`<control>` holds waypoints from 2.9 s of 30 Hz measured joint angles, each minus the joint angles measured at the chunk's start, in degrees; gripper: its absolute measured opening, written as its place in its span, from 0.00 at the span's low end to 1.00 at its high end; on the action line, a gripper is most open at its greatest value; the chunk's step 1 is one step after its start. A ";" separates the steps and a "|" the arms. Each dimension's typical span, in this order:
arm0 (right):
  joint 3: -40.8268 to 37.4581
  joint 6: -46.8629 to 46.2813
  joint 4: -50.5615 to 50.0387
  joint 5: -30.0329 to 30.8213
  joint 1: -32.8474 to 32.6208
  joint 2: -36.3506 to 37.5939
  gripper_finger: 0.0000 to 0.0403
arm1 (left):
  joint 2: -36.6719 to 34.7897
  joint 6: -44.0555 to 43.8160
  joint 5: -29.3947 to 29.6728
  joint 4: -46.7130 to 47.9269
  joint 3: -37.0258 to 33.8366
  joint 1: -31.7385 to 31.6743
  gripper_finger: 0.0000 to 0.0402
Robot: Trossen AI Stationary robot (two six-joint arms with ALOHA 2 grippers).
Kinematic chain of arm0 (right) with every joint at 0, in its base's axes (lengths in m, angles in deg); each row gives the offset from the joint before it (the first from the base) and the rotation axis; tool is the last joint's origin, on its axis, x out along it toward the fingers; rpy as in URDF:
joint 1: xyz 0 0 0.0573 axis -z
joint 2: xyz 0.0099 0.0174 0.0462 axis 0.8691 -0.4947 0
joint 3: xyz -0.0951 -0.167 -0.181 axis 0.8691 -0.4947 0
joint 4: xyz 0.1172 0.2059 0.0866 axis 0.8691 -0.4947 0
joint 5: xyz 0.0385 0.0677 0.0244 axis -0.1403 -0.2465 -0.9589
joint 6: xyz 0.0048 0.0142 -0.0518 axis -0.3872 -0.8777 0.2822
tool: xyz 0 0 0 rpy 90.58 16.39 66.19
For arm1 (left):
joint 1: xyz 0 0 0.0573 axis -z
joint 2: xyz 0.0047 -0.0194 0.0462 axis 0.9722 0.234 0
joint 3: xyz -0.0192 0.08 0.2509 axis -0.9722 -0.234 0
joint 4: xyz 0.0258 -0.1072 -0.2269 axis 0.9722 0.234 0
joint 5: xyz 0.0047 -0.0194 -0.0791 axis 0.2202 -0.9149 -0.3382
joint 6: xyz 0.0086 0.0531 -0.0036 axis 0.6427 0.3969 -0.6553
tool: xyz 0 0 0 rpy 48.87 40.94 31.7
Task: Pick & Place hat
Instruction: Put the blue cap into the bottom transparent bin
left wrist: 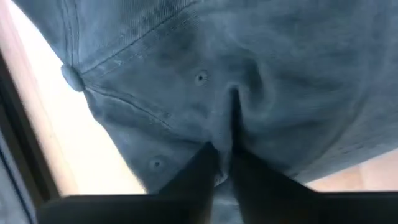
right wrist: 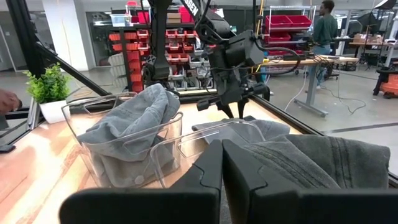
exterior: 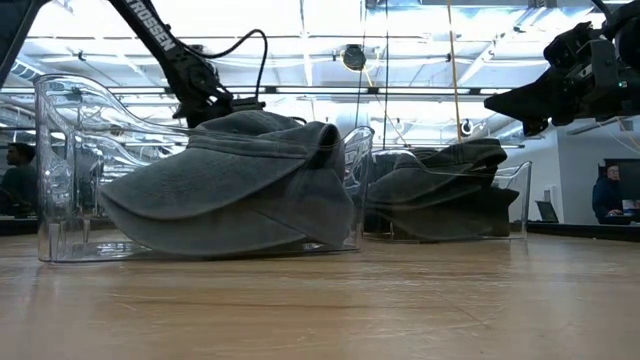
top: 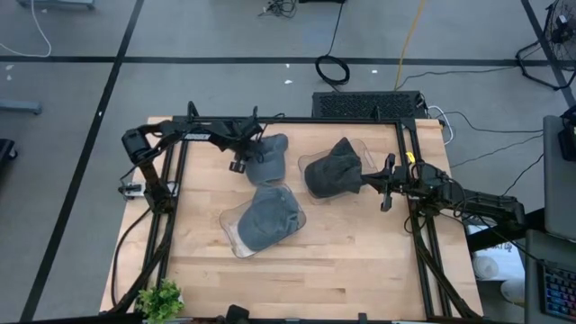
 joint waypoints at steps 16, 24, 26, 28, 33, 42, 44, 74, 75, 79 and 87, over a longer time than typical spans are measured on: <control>0.00 0.00 0.00 0.00 0.02 0.00 0.00 | -19.34 -0.70 8.93 1.87 0.35 2.29 0.01; 0.00 0.01 0.00 0.00 0.01 0.00 0.00 | -33.36 -0.75 16.05 1.89 0.35 7.36 0.01; 0.00 0.00 0.00 0.00 0.02 0.00 0.00 | -36.53 -0.75 16.92 1.52 0.35 8.96 0.01; 0.00 0.00 0.00 0.00 0.02 0.00 0.00 | -39.38 -0.53 18.10 1.45 0.35 10.59 0.01; -0.01 0.00 0.00 0.00 0.00 0.00 0.00 | -44.84 -0.27 21.94 1.30 1.79 14.94 0.01; -0.01 0.01 0.00 0.00 0.01 0.00 0.00 | -46.04 -3.64 20.36 7.35 10.07 23.92 0.01; -0.01 0.00 0.00 0.00 0.00 0.00 0.00 | -45.54 -4.32 17.58 8.27 11.78 26.07 0.01; -0.02 0.00 0.02 0.00 0.00 -0.26 0.00 | -39.17 -20.68 -3.25 -8.36 -7.99 40.46 0.01; 0.00 0.00 -0.03 0.00 0.02 -0.24 0.00 | -39.17 -21.01 -3.58 -9.40 -8.90 40.47 0.01; -0.01 0.02 -0.18 0.00 0.02 -0.25 0.00 | -39.23 -22.49 -1.59 -9.21 -11.07 40.48 0.01; 0.00 0.00 -0.28 0.01 0.00 -0.26 0.00 | -39.23 -25.59 -3.70 -8.08 -13.92 39.15 0.02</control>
